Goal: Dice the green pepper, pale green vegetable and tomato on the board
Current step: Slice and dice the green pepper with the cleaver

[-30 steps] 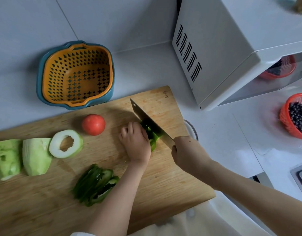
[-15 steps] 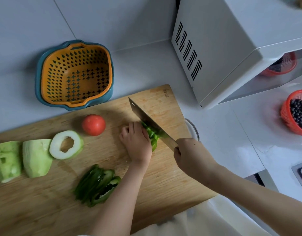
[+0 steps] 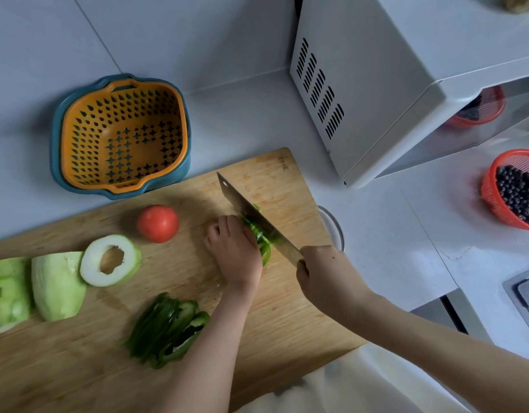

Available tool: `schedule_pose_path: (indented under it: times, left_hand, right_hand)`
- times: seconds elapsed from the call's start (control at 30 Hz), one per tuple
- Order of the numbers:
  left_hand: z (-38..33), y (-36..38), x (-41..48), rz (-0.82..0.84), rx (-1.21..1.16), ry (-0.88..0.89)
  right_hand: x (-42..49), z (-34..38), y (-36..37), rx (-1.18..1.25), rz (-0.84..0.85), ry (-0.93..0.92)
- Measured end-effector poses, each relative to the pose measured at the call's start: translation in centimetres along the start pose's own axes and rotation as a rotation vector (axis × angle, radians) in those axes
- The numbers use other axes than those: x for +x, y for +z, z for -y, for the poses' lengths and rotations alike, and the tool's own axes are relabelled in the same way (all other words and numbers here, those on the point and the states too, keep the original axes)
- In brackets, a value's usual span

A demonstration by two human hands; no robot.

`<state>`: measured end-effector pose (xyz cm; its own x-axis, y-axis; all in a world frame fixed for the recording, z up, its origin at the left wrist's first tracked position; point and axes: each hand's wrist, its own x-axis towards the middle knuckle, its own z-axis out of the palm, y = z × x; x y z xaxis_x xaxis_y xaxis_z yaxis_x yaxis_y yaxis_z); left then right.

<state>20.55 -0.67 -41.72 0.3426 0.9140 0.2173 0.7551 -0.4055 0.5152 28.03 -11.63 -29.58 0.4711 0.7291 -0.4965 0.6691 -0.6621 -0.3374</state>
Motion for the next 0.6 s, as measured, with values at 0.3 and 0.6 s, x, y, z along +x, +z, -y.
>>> schedule_pose_path:
  times: [0.3, 0.6]
  left_hand:
    - [-0.4, -0.3, 0.1, 0.030, 0.010, -0.034]
    - [0.0, 0.3, -0.1, -0.003, -0.042, -0.091]
  right_hand:
    - [3.9, 2.0, 1.0, 0.051, 0.015, 0.022]
    - [0.0, -0.1, 0.3, 0.035, -0.018, -0.021]
